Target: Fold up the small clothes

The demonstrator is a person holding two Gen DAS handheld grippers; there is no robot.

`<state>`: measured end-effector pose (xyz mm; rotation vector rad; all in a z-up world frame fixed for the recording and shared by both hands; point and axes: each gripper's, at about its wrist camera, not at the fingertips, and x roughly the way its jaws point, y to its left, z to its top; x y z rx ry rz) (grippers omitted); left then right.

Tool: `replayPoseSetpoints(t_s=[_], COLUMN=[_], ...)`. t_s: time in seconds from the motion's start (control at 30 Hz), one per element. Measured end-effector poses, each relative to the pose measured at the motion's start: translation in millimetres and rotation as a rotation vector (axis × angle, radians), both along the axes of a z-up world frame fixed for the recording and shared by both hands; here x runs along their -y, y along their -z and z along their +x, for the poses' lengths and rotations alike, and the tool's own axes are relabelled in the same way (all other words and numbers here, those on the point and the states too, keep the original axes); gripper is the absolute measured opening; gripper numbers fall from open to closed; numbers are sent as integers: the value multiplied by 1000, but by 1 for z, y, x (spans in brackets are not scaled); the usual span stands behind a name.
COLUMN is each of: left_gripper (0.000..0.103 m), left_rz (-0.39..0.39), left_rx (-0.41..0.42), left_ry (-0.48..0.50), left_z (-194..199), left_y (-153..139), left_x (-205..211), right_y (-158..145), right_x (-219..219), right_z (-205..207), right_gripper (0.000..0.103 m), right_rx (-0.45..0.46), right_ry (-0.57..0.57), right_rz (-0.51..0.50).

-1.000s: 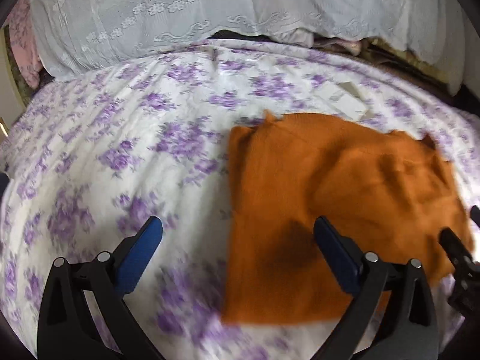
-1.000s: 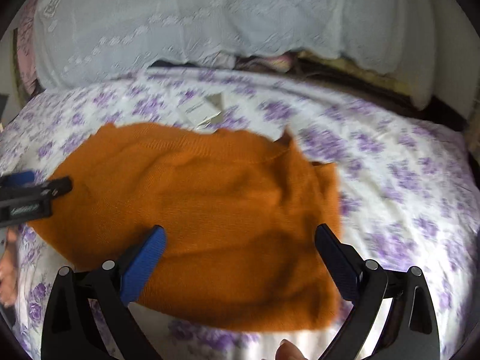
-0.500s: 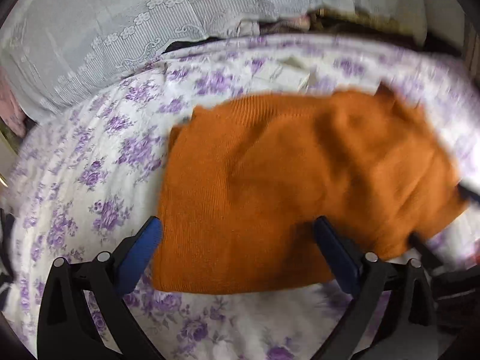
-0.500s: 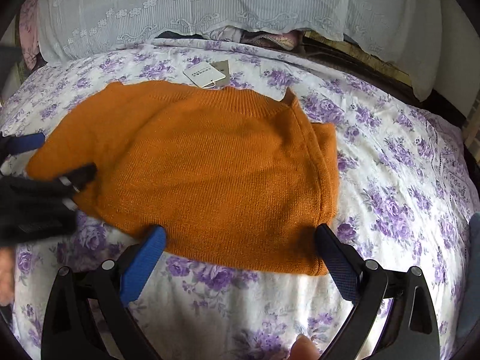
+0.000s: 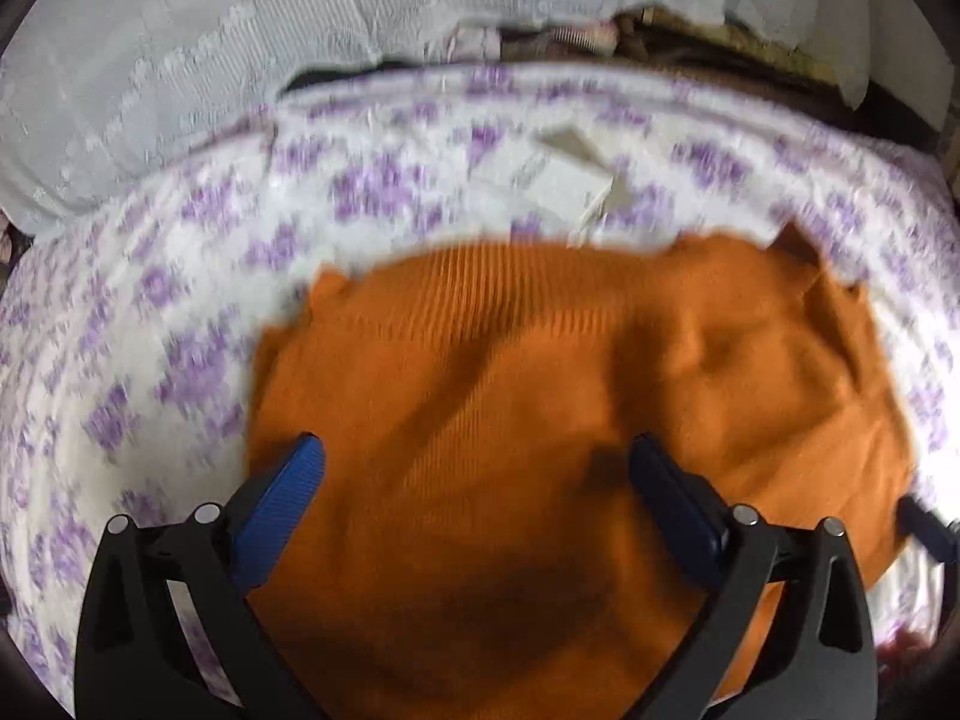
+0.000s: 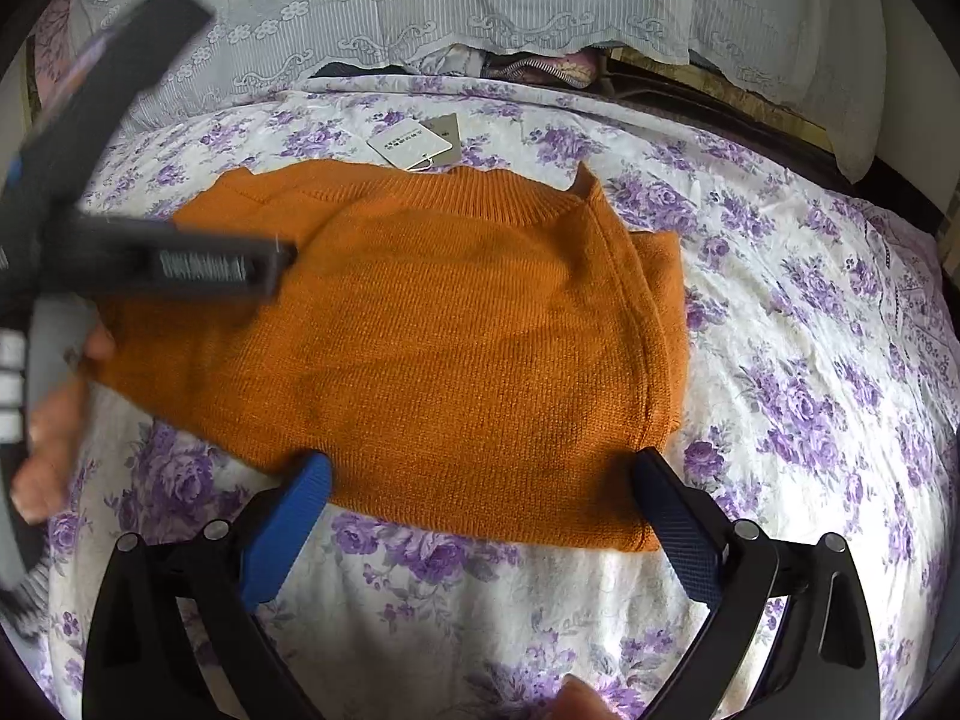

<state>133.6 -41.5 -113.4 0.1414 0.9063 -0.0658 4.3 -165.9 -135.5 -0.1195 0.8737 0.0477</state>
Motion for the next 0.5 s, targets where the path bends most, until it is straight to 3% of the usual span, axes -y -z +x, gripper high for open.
replayPoseSetpoints(t_s=[0.13,0.23,0.37,0.5], left_gripper=[99,99,98,98], left_rz=[46,79,37,-60], left_rx=[34,-49,6,55], left_ry=[-6,-32,-37,31], left_z=[19,44,32,-11], left_y=[-8,27,22,8], left_x=[13,21,13,-5], right_y=[0,-1,-8,-14], right_x=[3,9,36,72], right_z=[2,2,3,5], right_gripper=[100,100,100,100], right_rx=[-5,-6,15,53], right_ry=[-2,-8,-15,29], right_rz=[20,71,260,447])
